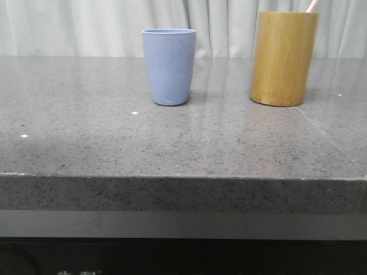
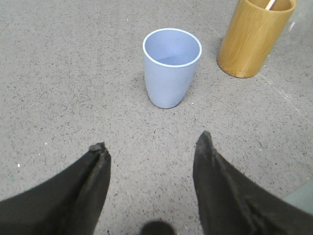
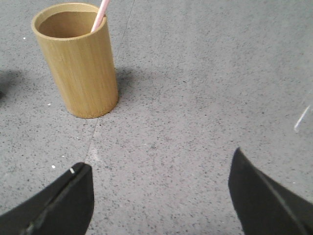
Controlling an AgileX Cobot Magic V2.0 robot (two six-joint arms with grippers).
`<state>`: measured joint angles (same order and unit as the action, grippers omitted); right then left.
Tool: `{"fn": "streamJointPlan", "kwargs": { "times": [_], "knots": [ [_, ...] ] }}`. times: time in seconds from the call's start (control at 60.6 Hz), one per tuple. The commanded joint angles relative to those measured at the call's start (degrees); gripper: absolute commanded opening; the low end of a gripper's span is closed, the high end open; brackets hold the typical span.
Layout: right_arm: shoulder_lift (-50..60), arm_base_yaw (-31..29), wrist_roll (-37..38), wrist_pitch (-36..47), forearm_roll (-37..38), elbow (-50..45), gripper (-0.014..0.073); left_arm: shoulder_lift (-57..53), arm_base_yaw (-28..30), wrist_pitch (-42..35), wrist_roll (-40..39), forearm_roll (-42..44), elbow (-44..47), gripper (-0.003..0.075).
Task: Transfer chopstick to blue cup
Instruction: 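Open the left gripper and withdraw it from the cup, then reach the right gripper into the bamboo holder and grasp the pink chopstick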
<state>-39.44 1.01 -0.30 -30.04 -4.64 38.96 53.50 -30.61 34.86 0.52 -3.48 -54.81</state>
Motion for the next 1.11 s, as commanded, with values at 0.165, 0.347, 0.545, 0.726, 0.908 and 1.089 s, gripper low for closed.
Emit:
{"fn": "streamJointPlan", "kwargs": {
  "times": [0.165, 0.347, 0.545, 0.726, 0.908, 1.089],
  "knots": [
    [-8.7, -0.21, -0.51, 8.46, -7.45, 8.35, 0.058, -4.1, -0.31, -8.46, -0.52, -1.08, 2.72, 0.0386],
    [-17.97, -0.07, -0.51, 13.39, -14.32, 15.46, 0.058, -3.45, -0.31, -8.74, -0.52, -1.08, 2.72, 0.0386],
    [-28.05, -0.07, -0.51, 16.66, -21.91, 22.81, 0.058, -3.45, -0.31, -8.74, -0.52, -0.85, 2.72, 0.0386],
    [-35.75, -0.07, -0.51, 19.08, -28.44, 28.02, 0.058, -3.45, -0.31, -8.74, -0.52, -0.85, 2.72, 0.0386],
    [-41.42, 0.06, -0.51, 19.84, -32.72, 32.2, 0.058, -3.45, -0.31, -9.0, -0.52, -0.35, 2.72, 0.0386],
    [-43.72, 0.61, -0.51, 20.37, -33.31, 34.11, 0.0512, -3.45, -0.31, -9.07, -0.52, 0.3, 2.72, 0.0386]
  ]
}}
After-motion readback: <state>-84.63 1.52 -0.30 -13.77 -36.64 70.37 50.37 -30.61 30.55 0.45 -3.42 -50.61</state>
